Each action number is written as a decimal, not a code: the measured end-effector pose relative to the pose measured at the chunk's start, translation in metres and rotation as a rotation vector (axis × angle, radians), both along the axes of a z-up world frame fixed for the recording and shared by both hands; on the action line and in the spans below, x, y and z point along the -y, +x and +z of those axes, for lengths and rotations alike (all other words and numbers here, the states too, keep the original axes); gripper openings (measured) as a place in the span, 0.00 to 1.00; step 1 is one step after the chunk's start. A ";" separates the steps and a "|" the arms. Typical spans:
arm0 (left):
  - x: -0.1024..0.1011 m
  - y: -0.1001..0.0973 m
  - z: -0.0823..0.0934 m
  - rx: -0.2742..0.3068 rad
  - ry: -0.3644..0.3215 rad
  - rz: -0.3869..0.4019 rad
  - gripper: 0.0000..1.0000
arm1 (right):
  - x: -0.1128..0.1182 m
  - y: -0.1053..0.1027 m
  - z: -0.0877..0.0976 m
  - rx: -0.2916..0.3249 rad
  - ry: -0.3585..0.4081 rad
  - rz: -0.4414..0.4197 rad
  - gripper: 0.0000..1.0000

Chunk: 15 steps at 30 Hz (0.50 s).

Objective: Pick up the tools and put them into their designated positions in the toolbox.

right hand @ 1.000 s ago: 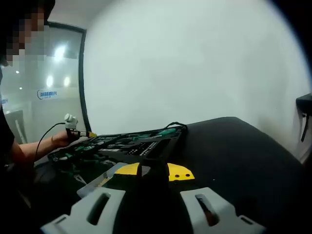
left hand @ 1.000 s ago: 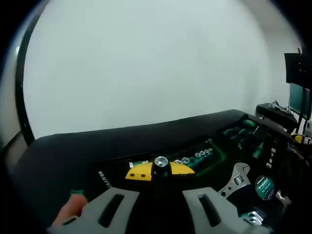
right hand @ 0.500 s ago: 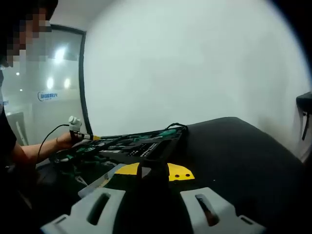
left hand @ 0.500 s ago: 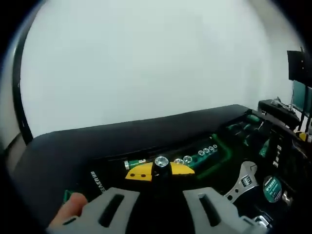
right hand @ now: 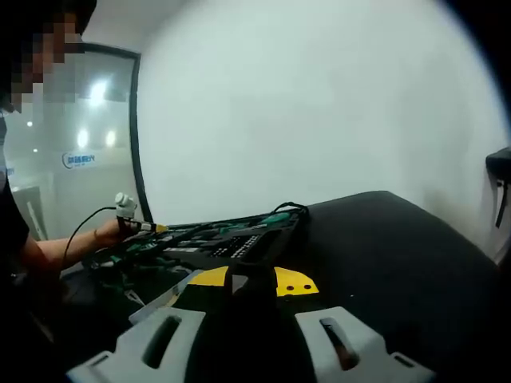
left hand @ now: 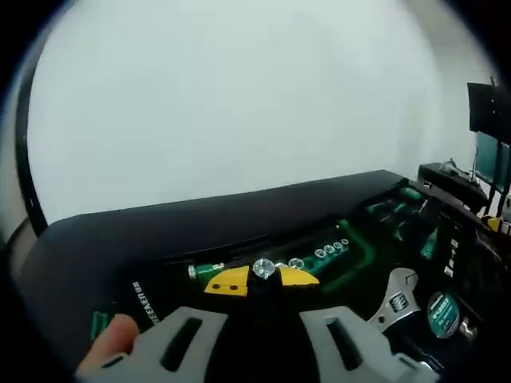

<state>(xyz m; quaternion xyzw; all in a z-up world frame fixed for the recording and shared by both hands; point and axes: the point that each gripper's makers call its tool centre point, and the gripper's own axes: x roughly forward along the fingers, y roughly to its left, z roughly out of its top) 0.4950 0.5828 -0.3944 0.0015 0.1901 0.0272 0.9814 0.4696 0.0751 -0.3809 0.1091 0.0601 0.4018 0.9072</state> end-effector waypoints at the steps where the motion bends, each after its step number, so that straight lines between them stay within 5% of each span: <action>1: -0.001 -0.001 -0.001 0.000 0.004 -0.001 0.10 | 0.000 0.000 0.000 0.000 0.000 0.000 0.17; 7: -0.004 -0.009 0.003 -0.007 -0.001 0.003 0.11 | 0.000 0.000 0.000 -0.002 0.002 0.002 0.17; 12: -0.019 -0.008 0.042 0.126 -0.067 0.056 0.10 | 0.000 0.001 0.001 -0.002 0.005 0.000 0.17; 15: -0.017 0.001 0.025 0.016 0.048 0.028 0.10 | 0.000 0.001 0.001 0.000 0.007 0.001 0.17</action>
